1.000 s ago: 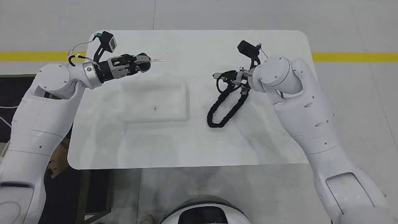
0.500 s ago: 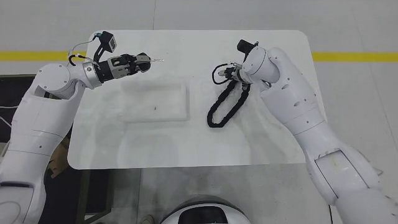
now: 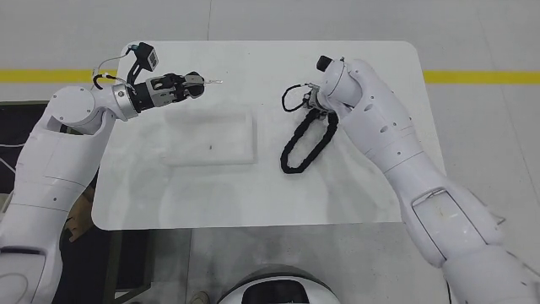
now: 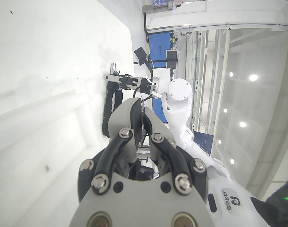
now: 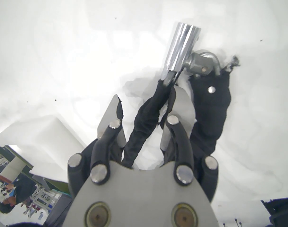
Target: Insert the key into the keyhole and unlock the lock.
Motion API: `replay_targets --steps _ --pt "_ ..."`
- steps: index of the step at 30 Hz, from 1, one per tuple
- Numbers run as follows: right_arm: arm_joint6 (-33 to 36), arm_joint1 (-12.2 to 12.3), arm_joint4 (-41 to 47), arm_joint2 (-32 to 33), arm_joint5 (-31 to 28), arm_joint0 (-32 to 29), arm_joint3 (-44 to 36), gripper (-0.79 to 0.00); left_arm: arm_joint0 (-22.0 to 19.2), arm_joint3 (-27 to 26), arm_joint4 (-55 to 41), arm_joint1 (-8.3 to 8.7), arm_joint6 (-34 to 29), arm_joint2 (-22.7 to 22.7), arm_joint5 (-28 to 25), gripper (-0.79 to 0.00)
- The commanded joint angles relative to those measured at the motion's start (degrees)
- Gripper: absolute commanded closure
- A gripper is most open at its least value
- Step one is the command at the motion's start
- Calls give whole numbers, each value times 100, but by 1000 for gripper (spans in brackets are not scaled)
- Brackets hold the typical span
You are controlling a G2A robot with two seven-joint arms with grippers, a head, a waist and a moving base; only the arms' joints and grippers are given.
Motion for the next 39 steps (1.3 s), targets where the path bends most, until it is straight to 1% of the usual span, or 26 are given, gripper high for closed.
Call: replay_targets --steps 1,2,3,4,5,10,13,14,16,18,22,24,26,28,38,39 --pt "-11 -63 -68 32 11 36 116 -336 0 0 0 0 0 0 0 0" --pt "-8 -92 -99 49 9 46 156 -283 0 0 0 0 0 0 0 0" --pt "-22 -118 -160 61 23 58 202 -126 0 0 0 0 0 0 0 0" --pt "-25 -145 -202 77 26 63 240 -18 0 0 0 0 0 0 0 0" --pt "-3 -170 -212 105 3 67 287 0 0 0 0 0 0 0 0 0" --pt "102 -247 -328 309 -101 108 443 0 0 0 0 0 0 0 0 0" --pt "408 -194 -118 684 -408 121 291 0 0 0 0 0 0 0 0 0" --pt "544 -151 -160 801 -544 88 165 0 0 0 0 0 0 0 0 0" --pt "829 -44 39 1070 -829 -3 -111 0 0 0 0 0 0 0 0 0" --pt "863 123 158 1345 -990 -85 -385 0 0 0 0 0 0 0 0 0" --pt "1123 388 308 1793 -1703 -361 -936 0 0 0 0 0 0 0 0 0" --pt "1215 510 598 2024 -2062 -538 -1210 0 0 0 0 0 0 0 0 0" --pt "1392 619 936 2116 -2420 -702 -1485 0 0 0 0 0 0 0 0 0" --pt "1358 751 1264 2281 -2780 -952 -1760 0 0 0 0 0 0 0 0 0" --pt "1358 751 1264 2281 -2780 -952 -1760 0 0 0 0 0 0 0 0 0" --pt "1264 764 1302 2262 -2836 -1051 -1846 0 0 0 0 0 0 0 0 0"
